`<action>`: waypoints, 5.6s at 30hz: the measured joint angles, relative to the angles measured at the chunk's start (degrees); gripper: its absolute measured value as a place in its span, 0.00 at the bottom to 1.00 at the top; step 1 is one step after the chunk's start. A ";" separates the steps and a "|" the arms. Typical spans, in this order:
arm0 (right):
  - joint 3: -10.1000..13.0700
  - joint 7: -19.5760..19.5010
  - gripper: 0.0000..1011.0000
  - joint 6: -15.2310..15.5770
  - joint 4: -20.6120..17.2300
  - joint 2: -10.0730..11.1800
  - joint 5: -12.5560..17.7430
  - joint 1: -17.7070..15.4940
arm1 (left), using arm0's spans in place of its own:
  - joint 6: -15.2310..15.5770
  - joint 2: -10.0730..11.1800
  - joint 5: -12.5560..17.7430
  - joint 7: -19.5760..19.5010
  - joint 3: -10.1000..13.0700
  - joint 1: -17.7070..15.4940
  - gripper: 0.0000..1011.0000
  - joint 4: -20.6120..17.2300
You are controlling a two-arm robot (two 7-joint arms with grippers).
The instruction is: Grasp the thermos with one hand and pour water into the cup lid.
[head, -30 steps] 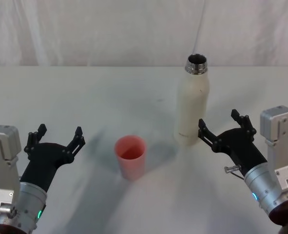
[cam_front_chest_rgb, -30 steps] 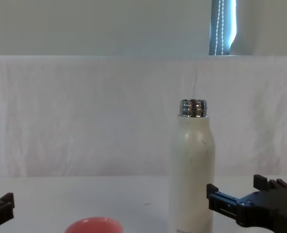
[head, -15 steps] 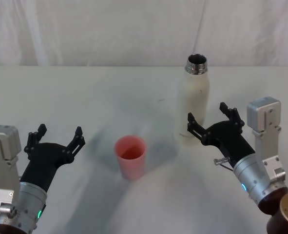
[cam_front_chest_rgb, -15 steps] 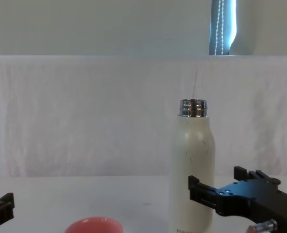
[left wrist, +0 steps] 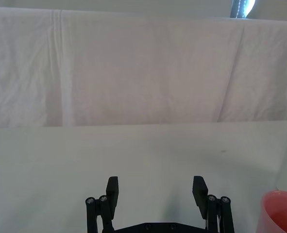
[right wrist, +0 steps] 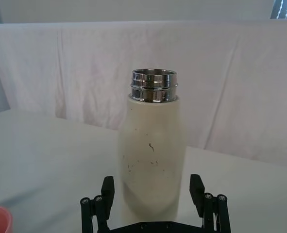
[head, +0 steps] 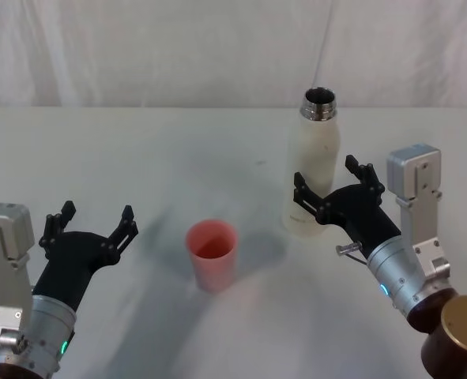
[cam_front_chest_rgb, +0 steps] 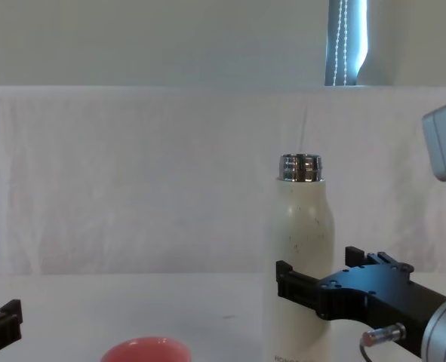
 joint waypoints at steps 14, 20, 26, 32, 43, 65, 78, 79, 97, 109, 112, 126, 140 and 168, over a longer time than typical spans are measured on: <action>-0.60 0.23 0.99 0.21 2.55 -0.88 0.04 2.17 | 0.00 0.00 0.00 0.00 0.00 0.00 0.99 0.00; -0.64 0.23 0.99 0.19 3.74 -1.38 0.38 3.06 | 0.00 0.00 0.00 0.00 0.00 0.00 0.99 0.00; -0.47 0.34 0.99 -0.05 5.28 -1.92 1.30 3.98 | 0.00 0.00 0.00 0.00 0.00 0.00 0.99 0.00; -0.34 0.46 0.99 -0.13 6.92 -2.28 1.91 5.03 | 0.00 0.00 0.00 0.00 0.00 0.00 0.99 0.00; -0.52 0.68 0.99 -0.13 8.94 -2.60 2.34 6.68 | 0.00 0.00 0.00 0.00 0.00 0.00 0.99 0.00; -0.53 -0.01 0.95 0.82 8.66 -2.78 2.64 6.74 | 0.00 0.00 0.00 0.00 0.00 0.00 0.99 0.00; -0.10 -0.14 0.95 2.31 3.75 -1.65 2.56 5.49 | 0.00 0.00 0.00 0.00 0.00 0.00 0.99 0.00; -0.08 -0.14 0.95 2.35 3.54 -1.61 2.56 5.44 | 0.00 0.00 0.00 0.00 0.00 0.00 0.99 0.00; -0.06 -0.17 0.95 2.37 3.31 -1.57 2.54 5.38 | 0.00 0.00 0.00 0.00 0.00 0.00 0.99 0.00; -0.06 -0.18 0.95 2.30 3.40 -1.58 2.53 5.43 | 0.00 0.00 0.00 0.00 0.00 0.00 0.99 0.00; -0.06 -0.17 0.95 2.29 3.42 -1.58 2.53 5.43 | 0.00 0.00 0.00 0.00 0.00 0.00 0.99 0.00; -0.06 -0.17 0.95 2.27 3.45 -1.58 2.53 5.43 | 0.00 0.00 0.00 0.00 0.00 0.00 0.99 0.00; -0.06 -0.17 0.95 2.27 3.45 -1.58 2.53 5.43 | 0.00 0.00 0.00 0.00 0.00 0.00 0.99 0.00; -2.98 -2.42 0.95 3.97 1.24 0.71 -5.58 5.73 | 0.00 0.00 0.00 0.00 0.00 0.00 0.99 0.00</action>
